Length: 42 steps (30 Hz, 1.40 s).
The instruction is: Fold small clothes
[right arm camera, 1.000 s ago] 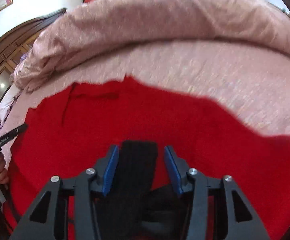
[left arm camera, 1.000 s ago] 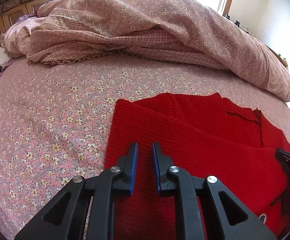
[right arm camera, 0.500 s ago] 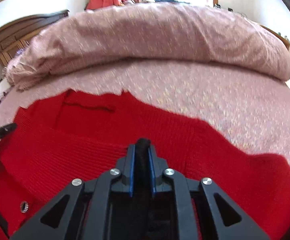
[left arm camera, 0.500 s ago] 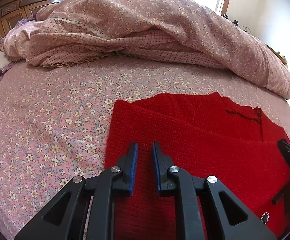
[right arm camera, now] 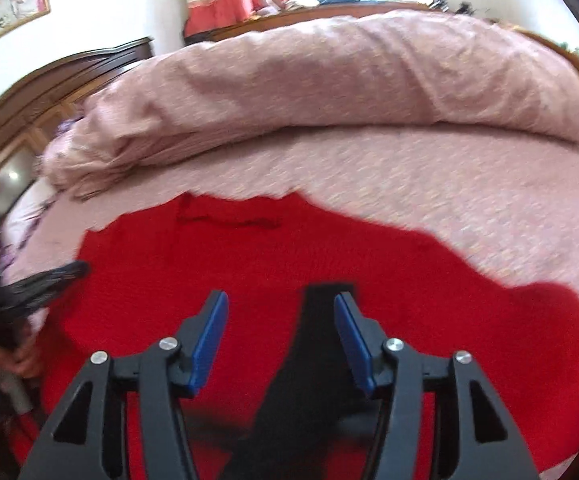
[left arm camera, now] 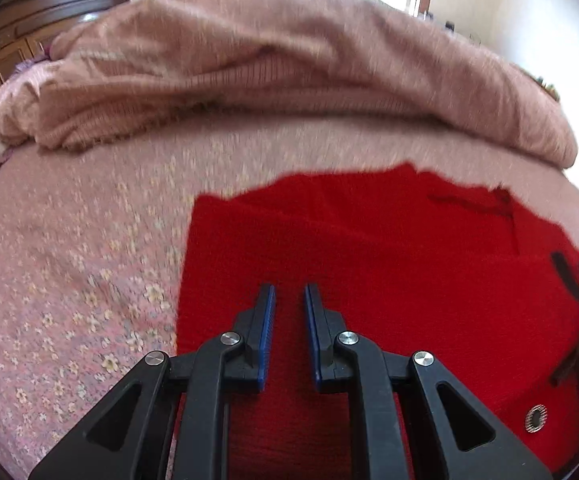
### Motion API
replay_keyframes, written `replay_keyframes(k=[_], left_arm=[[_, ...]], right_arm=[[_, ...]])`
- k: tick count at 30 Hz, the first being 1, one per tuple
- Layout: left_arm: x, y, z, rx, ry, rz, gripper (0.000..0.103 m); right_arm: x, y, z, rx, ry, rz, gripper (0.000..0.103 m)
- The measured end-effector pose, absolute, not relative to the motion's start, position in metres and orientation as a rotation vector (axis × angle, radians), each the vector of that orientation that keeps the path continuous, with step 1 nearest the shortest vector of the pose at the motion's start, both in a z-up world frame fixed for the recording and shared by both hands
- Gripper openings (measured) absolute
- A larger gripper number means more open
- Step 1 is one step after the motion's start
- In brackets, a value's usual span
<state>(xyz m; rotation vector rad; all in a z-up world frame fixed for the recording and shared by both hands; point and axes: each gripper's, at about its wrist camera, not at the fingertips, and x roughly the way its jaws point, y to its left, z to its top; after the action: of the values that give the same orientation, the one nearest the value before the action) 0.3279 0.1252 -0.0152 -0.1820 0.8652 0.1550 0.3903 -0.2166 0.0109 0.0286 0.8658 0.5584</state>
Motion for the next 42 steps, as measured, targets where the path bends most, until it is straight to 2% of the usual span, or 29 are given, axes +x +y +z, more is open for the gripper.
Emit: replay_keyframes(k=[2, 4, 6, 7, 12, 15, 18, 23, 26, 32, 37, 42], left_arm=[[0.328, 0.126, -0.012, -0.181, 0.866, 0.156, 0.009], [0.327, 0.126, -0.008, -0.161, 0.871, 0.170, 0.009], [0.323, 0.122, -0.004, -0.136, 0.867, 0.181, 0.009], [0.322, 0.121, -0.001, -0.129, 0.867, 0.179, 0.009], [0.310, 0.113, 0.006, -0.149, 0.859, 0.154, 0.009], [0.311, 0.104, -0.009, -0.166, 0.938, 0.162, 0.009], [0.309, 0.086, -0.011, -0.038, 0.921, 0.188, 0.010], [0.293, 0.076, 0.014, -0.143, 0.862, 0.094, 0.010], [0.284, 0.061, 0.023, -0.138, 0.832, 0.035, 0.010], [0.286, 0.035, -0.010, -0.100, 0.938, -0.068, 0.010], [0.289, 0.030, -0.007, -0.077, 0.928, -0.055, 0.010], [0.290, 0.037, -0.007, -0.141, 0.937, -0.052, 0.010]], right_arm=[[0.381, -0.216, 0.008, 0.032, 0.890, 0.594, 0.024], [0.378, -0.217, 0.000, 0.010, 0.932, 0.578, 0.018], [0.380, -0.217, -0.018, -0.018, 1.047, 0.571, 0.018], [0.378, -0.219, -0.014, -0.016, 1.016, 0.576, 0.016], [0.365, -0.227, 0.008, 0.027, 0.938, 0.600, 0.017], [0.366, -0.224, -0.010, -0.006, 1.018, 0.569, 0.015], [0.363, -0.228, -0.014, 0.046, 1.008, 0.581, 0.015], [0.340, -0.234, 0.006, 0.043, 0.923, 0.609, 0.024], [0.333, -0.225, 0.009, 0.021, 0.898, 0.647, 0.025], [0.328, -0.204, 0.005, -0.011, 0.913, 0.688, 0.026], [0.326, -0.199, -0.004, -0.034, 0.960, 0.689, 0.028], [0.332, -0.240, 0.002, 0.159, 0.995, 0.700, 0.041]])
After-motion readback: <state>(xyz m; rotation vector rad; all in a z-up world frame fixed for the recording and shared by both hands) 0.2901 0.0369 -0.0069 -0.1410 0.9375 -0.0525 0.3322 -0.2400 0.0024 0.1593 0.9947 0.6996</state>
